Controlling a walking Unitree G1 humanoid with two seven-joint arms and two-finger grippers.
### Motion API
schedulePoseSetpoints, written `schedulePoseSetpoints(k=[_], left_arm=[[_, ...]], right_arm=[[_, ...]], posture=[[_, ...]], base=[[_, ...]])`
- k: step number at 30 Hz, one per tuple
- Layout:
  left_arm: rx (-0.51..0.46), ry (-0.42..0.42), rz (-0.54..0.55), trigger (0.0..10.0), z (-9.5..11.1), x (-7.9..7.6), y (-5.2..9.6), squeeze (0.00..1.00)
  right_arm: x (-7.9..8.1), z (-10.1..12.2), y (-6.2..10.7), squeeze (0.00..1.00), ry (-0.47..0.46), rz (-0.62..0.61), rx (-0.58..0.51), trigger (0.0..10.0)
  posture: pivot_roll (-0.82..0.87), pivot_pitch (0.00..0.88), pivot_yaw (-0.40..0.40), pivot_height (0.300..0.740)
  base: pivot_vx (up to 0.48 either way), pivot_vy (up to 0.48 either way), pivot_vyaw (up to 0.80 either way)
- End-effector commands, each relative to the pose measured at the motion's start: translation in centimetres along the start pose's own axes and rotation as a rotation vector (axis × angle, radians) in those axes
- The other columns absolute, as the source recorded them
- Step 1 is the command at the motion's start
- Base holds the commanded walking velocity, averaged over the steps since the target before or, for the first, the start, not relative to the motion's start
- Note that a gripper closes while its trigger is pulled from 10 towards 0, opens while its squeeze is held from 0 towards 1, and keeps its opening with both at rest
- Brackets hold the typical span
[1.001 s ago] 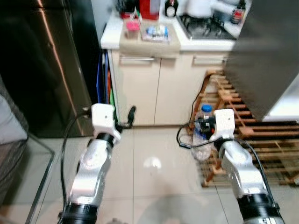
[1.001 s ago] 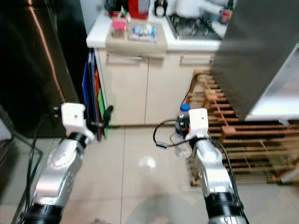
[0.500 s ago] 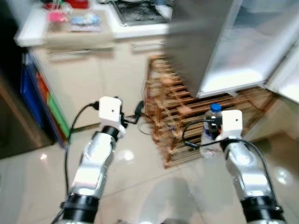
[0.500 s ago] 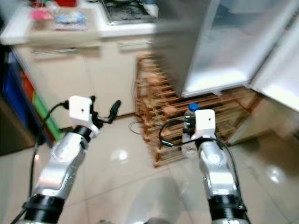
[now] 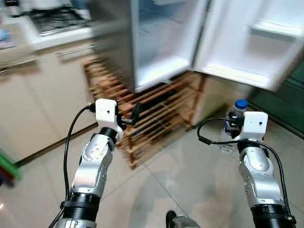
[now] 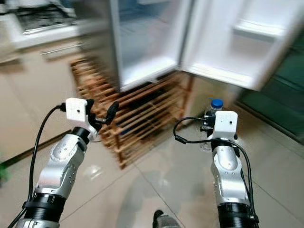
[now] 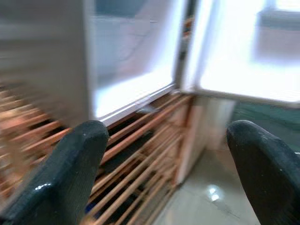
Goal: Restocking fridge
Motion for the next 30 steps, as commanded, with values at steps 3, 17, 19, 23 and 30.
schedulePoseSetpoints(k=[3, 17, 19, 23, 30], left_arm=[[-0.025, 0.0, -0.006, 10.0, 0.0, -0.4, 0.3, 0.0], [-0.013, 0.005, 0.112, 10.0, -0.6, 1.4, 0.6, 0.0], [-0.017, 0.001, 0.102, 10.0, -0.5, 1.2, 0.5, 0.0], [-0.024, 0.003, 0.093, 10.0, -0.3, 1.0, 0.2, 0.0], [-0.028, -0.01, 0.047, 10.0, -0.2, 0.2, -0.1, 0.0]], right_arm=[[-0.2, 1.2, -0.4, 0.0, 0.012, -0.003, -0.054, 0.0], [0.0, 0.5, -0.2, 0.0, 0.016, 0.003, -0.04, 0.0], [0.0, 0.5, -0.2, 0.0, 0.015, 0.003, -0.041, 0.0], [-0.1, 0.5, -0.3, 0.0, 0.015, 0.0, -0.042, 0.0], [-0.2, 0.5, -0.3, 0.0, 0.016, -0.002, -0.043, 0.0]], posture=[[-0.1, 0.0, 0.021, 0.74], [-0.1, 0.0, 0.024, 0.74], [-0.1, 0.0, 0.025, 0.74], [-0.11, 0.0, 0.025, 0.74], [-0.11, 0.004, 0.025, 0.74]], base=[[0.41, 0.0, 0.0], [0.48, 0.0, 0.0], [0.48, 0.0, 0.0], [0.48, 0.0, 0.0], [0.48, 0.0, 0.0]])
Point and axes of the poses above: a point about 5 cm out from each wrist's last joint towards the gripper, its own y axis pointing back from the gripper into the wrist, its own z axis along the axis of the wrist's last joint, x = y × z, the point moved 2 cm from there along -y, pointing out of the wrist towards the gripper, and after that the axes turned 7 degrees about y, right-handed, at the moved point
